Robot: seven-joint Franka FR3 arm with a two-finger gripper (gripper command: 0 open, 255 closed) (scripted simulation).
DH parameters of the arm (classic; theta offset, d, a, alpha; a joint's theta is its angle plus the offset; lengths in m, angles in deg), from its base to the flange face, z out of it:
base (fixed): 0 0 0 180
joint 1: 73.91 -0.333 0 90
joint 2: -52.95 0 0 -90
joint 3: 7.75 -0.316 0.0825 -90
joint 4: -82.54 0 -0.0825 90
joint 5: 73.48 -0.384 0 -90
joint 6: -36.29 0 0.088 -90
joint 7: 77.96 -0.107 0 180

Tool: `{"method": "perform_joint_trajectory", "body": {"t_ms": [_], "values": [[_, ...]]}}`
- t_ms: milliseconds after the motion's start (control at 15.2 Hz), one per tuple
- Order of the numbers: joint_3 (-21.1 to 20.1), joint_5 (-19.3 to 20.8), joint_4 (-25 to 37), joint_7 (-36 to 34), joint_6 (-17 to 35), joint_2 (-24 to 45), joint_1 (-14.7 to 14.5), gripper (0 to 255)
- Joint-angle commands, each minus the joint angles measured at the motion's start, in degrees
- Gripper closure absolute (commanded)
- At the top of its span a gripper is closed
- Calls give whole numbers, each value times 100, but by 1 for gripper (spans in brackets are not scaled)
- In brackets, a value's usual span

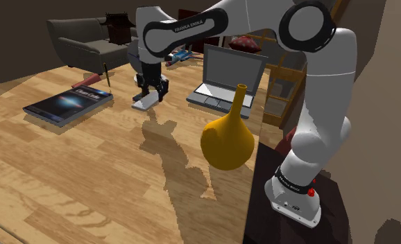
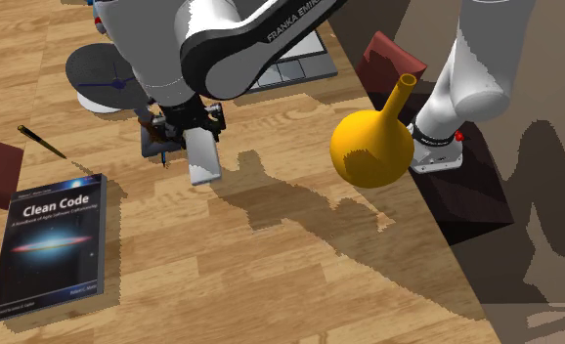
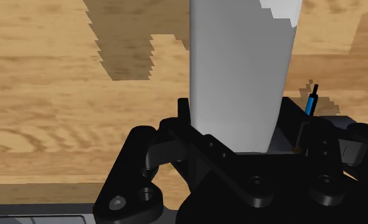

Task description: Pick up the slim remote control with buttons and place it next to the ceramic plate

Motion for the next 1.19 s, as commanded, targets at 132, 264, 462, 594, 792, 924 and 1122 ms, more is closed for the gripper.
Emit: {"method": "perform_joint_trajectory", "body": {"t_ms": [132, 264, 462, 594, 792, 924, 1122], "values": [[154, 26, 279, 476, -99, 169, 282, 255], [228, 44, 441, 698, -158, 269, 410, 255], [340, 81, 747, 1023, -271, 459, 584, 255], [414, 112, 997, 1234, -364, 614, 686, 255], [526, 166, 1449, 1545, -535, 891, 817, 255], [601, 206, 1810, 1751, -673, 1109, 887, 255], [715, 272, 2467, 2060, -930, 1498, 962, 255]]}}
